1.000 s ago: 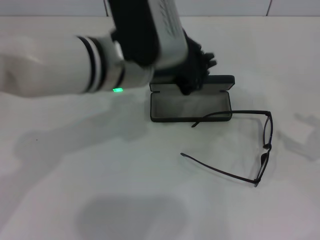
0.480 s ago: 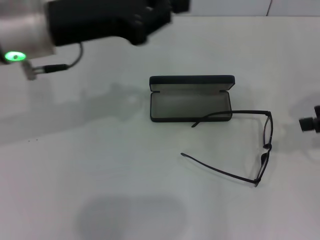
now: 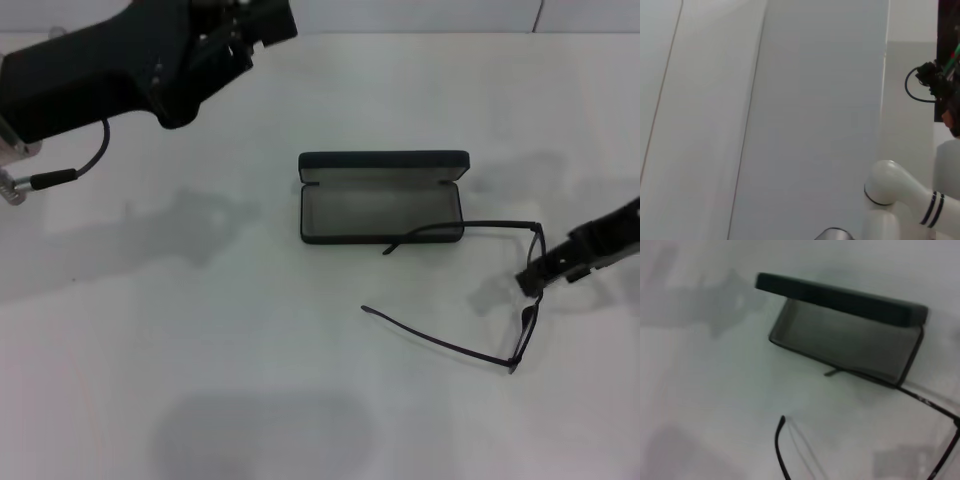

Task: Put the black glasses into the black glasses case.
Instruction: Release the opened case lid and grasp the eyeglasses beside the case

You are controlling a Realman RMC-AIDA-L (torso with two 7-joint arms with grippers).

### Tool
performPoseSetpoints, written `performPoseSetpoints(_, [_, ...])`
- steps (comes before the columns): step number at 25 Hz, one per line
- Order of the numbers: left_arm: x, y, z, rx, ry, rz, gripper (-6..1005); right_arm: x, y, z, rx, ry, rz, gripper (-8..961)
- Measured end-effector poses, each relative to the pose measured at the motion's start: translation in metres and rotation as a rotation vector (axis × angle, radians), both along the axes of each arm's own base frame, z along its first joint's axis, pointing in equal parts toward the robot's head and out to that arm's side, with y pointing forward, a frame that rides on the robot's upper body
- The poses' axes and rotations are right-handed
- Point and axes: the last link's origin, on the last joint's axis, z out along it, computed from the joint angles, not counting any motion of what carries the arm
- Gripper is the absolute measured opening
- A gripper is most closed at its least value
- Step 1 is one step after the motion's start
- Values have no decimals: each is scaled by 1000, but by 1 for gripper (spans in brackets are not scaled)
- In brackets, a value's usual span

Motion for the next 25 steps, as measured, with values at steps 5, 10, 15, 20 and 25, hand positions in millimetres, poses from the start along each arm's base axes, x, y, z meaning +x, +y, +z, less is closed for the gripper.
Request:
performPoseSetpoints(5, [-8, -5, 3, 27, 15, -10, 65, -5, 13, -21, -50, 7, -52, 677])
performPoseSetpoints(10, [-13, -4, 4, 29, 18, -6, 66, -4, 18, -21, -43, 21, -80, 673])
performPoseSetpoints(15, [-15, -3, 4, 25, 14, 0, 65, 6, 14, -20, -67, 1, -121, 669])
performPoseSetpoints(20, [-15, -4, 4, 25, 4, 5, 65, 13, 9, -20, -77, -8, -138, 665])
performPoseSetpoints(25, [-15, -4, 0, 13, -13, 11, 64, 26, 10, -19, -38, -42, -152, 662])
